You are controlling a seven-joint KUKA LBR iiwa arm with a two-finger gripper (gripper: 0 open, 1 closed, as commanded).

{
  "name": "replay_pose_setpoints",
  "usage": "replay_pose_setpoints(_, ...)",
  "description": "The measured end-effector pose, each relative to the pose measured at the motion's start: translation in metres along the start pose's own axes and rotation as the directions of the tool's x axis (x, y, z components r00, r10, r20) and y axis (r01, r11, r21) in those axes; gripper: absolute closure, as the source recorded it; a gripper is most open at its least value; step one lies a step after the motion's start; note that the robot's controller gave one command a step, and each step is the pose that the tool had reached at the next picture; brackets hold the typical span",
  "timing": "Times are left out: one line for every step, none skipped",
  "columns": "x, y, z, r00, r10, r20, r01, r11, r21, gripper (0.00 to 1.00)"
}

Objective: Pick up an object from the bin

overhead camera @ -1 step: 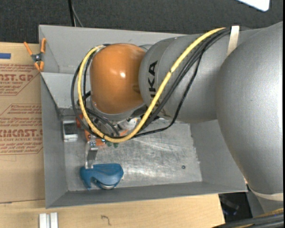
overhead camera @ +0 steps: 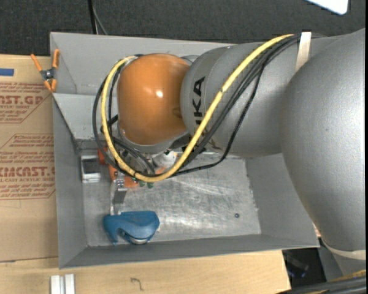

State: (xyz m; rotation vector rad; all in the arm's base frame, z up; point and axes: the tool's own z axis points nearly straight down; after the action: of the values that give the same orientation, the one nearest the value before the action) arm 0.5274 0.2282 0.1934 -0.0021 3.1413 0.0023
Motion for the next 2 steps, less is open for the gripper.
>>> replay_pose_setpoints(0.013,-0.053,0.021,1.0,-0.02,0.002,0.02,1.0,-0.001,0.0)
replay_pose_setpoints(-0.018,-0.085,0.071,0.996,-0.091,0.006,0.091,0.996,0.002,0.0)
